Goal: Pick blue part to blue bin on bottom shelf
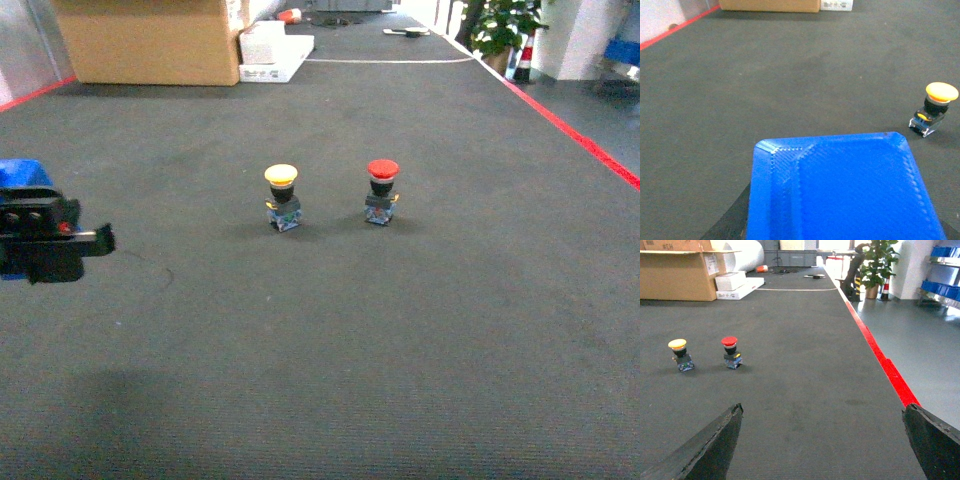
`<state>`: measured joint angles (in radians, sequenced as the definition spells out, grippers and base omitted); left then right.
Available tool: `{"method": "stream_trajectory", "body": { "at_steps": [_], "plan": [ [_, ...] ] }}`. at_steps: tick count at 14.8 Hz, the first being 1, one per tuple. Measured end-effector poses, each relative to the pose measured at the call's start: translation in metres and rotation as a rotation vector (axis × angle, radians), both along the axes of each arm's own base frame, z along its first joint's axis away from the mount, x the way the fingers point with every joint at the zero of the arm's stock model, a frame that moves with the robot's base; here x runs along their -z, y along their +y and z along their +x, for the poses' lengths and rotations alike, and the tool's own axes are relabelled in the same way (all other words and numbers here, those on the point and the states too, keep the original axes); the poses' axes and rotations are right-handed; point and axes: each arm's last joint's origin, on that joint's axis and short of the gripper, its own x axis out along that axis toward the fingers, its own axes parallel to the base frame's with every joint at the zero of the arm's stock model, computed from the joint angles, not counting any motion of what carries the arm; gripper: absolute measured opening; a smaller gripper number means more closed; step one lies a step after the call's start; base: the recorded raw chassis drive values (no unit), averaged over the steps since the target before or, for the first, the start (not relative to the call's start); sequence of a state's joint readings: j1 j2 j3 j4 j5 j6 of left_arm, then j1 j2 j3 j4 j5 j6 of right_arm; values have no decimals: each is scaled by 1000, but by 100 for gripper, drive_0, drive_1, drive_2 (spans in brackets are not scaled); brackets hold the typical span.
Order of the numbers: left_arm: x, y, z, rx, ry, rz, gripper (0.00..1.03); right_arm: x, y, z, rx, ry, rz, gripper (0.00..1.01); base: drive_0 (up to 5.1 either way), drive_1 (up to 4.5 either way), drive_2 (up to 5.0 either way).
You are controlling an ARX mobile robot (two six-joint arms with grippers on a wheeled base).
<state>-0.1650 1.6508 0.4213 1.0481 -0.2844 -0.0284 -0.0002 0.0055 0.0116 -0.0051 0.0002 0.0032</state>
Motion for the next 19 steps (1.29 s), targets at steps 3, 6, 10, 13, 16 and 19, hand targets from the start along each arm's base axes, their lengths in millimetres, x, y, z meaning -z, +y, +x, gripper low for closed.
{"method": "stream_trajectory", "body": {
  "at_steps": [3,6,10,13,16,19],
  "plan": [
    [-28,-5,-70,-23,-42,-1,44,0,0,0,0,0,0,98,0,0,0],
    [-57,-6,-122,-40,-138,-9,44,0,0,0,0,0,0,98,0,0,0],
    [-65,0,-169,-69,-183,-51,44,0,0,0,0,0,0,98,0,0,0],
    [-64,2,-169,-86,-185,-52,44,0,0,0,0,0,0,98,0,0,0],
    [-65,1,-169,-86,-187,-54,44,0,0,0,0,0,0,98,0,0,0],
    [-64,1,-169,-86,-184,-53,44,0,0,0,0,-2,0,98,7,-422,436]
  ]
}}
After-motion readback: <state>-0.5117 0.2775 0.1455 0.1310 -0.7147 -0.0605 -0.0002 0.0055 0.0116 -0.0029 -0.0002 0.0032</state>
